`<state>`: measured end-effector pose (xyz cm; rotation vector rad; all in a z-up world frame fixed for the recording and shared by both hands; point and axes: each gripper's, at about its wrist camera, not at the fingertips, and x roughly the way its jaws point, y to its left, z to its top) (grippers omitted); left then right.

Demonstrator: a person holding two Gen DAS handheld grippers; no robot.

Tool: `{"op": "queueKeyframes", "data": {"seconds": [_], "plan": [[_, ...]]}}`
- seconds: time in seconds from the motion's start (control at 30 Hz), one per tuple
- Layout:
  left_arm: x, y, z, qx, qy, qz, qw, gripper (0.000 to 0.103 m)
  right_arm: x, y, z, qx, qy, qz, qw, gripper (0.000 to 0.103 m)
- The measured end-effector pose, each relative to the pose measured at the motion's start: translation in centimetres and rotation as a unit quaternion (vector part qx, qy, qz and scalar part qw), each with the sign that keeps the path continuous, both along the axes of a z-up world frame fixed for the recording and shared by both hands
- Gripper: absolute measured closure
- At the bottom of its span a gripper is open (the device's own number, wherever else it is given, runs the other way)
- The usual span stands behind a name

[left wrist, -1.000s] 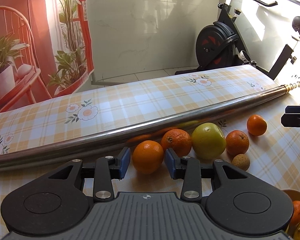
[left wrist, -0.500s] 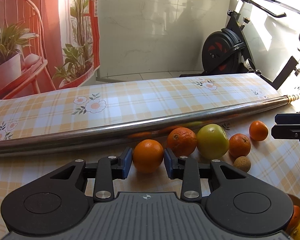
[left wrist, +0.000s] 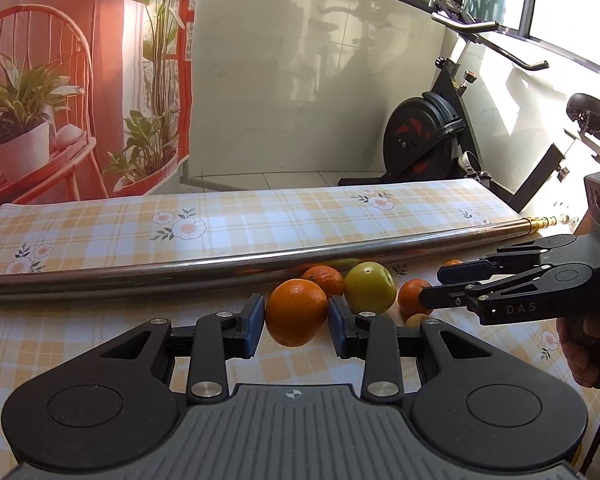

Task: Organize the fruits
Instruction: 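Grasp an orange with the left gripper while the right gripper grasps a tangerine, then carry the orange and tangerine over the white plate and open both grippers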

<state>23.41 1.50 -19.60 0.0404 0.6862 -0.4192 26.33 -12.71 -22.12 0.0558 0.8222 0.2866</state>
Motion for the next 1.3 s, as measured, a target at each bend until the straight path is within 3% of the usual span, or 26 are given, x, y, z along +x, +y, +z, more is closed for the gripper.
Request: {"op": "queueKeyframes", "data": {"seconds": [0.27, 0.47, 0.77, 1.07, 1.3], "plan": [[-1.7, -0.5, 0.4, -0.013, 0.001, -0.008, 0.9999, 0.067, 0.8, 0.3, -1.1, 0.013, 0.028, -0.009, 0.999, 0.069], [-2.6, -0.2, 0.7, -0.027, 0.005, -0.008, 0.9996, 0.067, -0.3, -0.3, -0.7, 0.032, 0.018, -0.027, 0.999, 0.07], [-5.5, -0.2, 1.6, -0.032, -0.01, -0.008, 0.9994, 0.066, -4.7, -1.2, 2.6, 0.077, -0.025, -0.049, 0.996, 0.07], [-8.8, -0.3, 2.5, -0.02, -0.02, -0.014, 0.9995, 0.066, -9.8, -1.7, 4.6, 0.089, -0.048, -0.073, 0.992, 0.07], [-11.3, -0.5, 2.1, -0.021, 0.0, -0.012, 0.9997, 0.066, -12.8, -1.0, 5.3, 0.091, -0.049, -0.071, 0.992, 0.07]]}}
